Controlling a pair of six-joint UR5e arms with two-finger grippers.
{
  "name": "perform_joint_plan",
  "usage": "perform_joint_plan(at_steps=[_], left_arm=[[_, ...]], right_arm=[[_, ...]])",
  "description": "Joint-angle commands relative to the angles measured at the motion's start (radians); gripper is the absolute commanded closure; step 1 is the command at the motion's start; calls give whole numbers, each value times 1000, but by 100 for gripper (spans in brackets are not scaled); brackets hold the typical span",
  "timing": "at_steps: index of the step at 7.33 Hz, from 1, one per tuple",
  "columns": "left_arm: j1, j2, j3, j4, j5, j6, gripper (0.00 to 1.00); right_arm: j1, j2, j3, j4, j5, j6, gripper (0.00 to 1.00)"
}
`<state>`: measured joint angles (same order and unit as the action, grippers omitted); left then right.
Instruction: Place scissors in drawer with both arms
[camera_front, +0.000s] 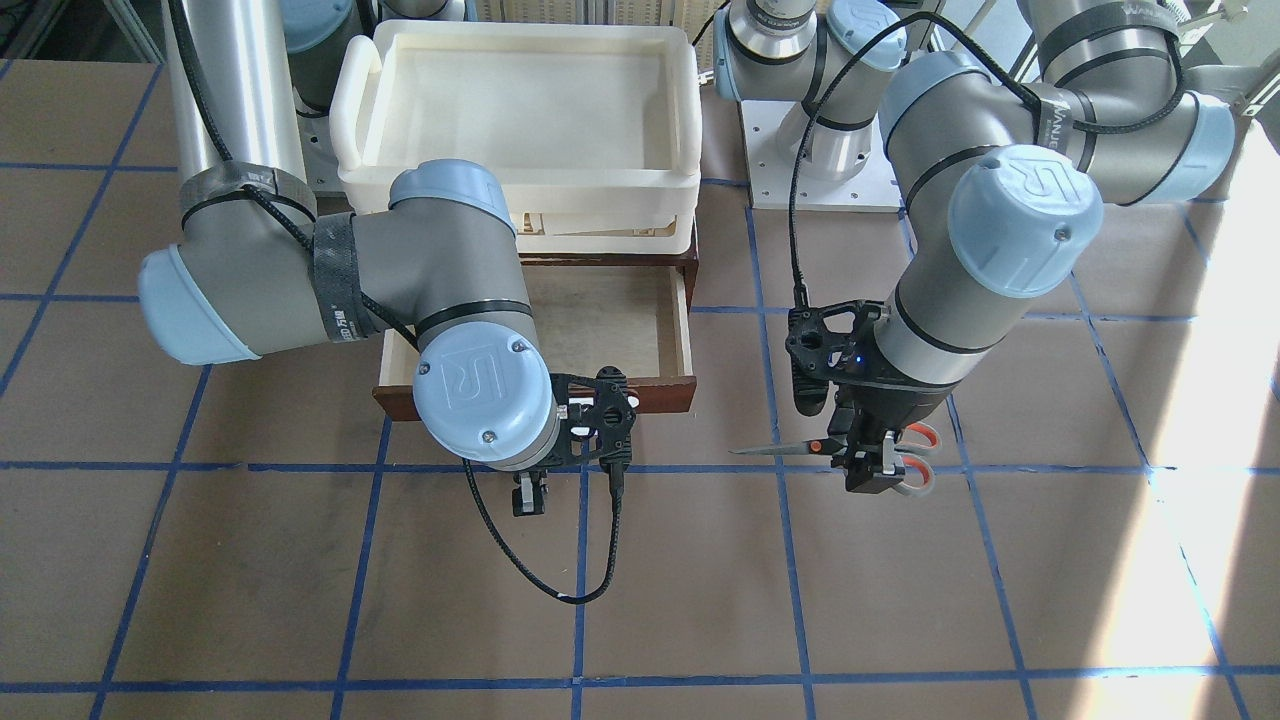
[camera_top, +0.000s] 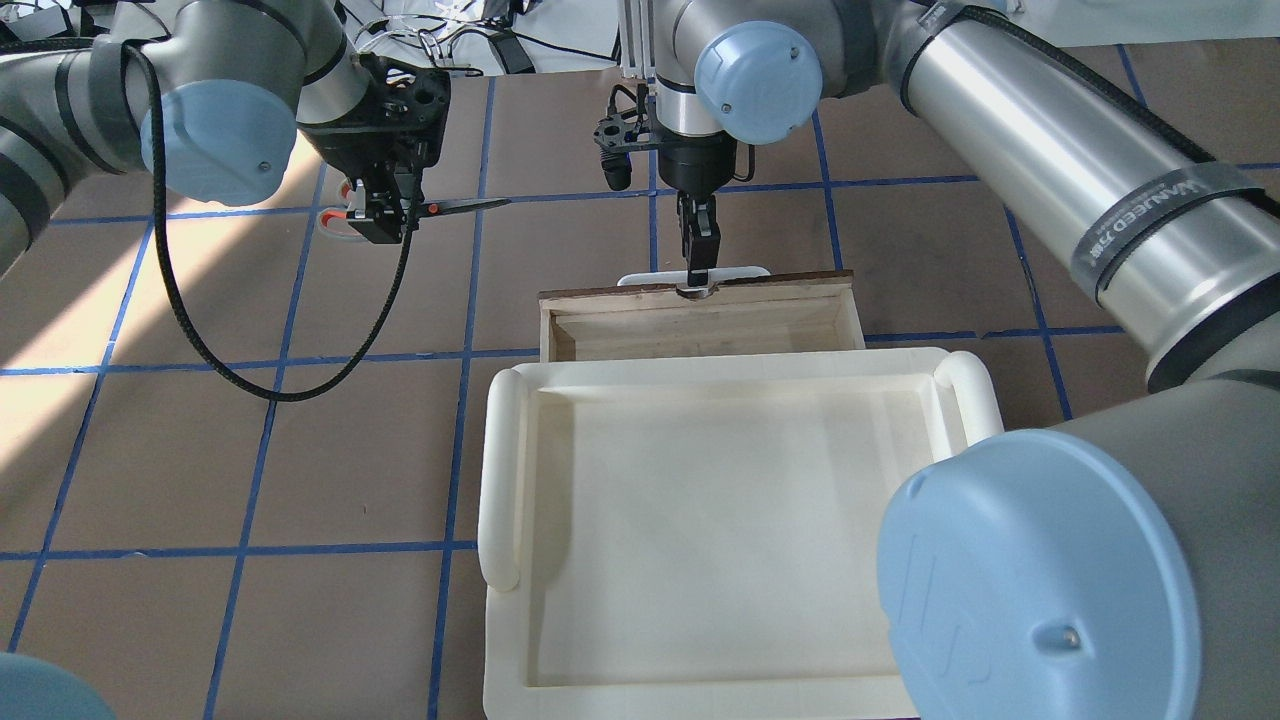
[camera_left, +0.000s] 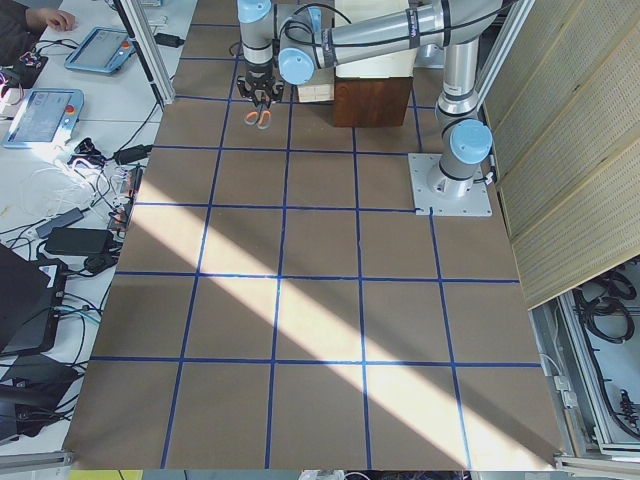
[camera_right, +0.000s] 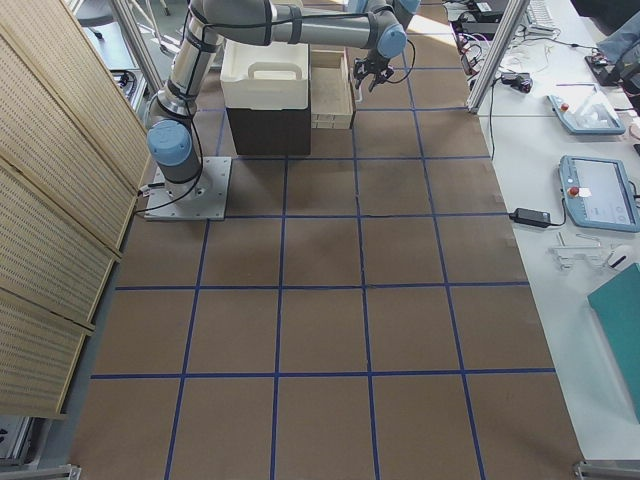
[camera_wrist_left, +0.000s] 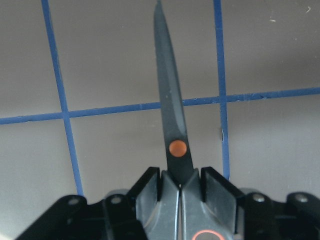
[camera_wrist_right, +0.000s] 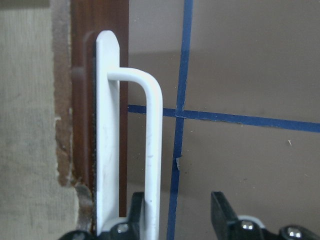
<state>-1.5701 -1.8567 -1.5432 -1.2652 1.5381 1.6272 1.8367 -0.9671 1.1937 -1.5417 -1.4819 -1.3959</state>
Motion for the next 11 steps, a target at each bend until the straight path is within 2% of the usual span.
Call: perform_joint_plan(at_steps=[1,4,5,6,9,11], left_arm=[[-28,2,-5,-5,4,-49,100],[-27,5,-5,-17,5,-49,100],[-27,5,-5,-20,5,-49,100],[-27,4,-5,-20,5,-49,100],[-54,5,-6,-28,4,-94,100],[-163,17,-6,-43,4,-228,100]], right_arm=[[-2,11,-8,-35,0,-3,47],[-4,2,-8,-37,-20,8,46],[-7,-25,-8,-38,-11,21,9],[-19,-62,-8,-43,-5,69,0],[-62,-195,4,-41,-24,147,0],[-130,-295,36,26,-24,282,0]])
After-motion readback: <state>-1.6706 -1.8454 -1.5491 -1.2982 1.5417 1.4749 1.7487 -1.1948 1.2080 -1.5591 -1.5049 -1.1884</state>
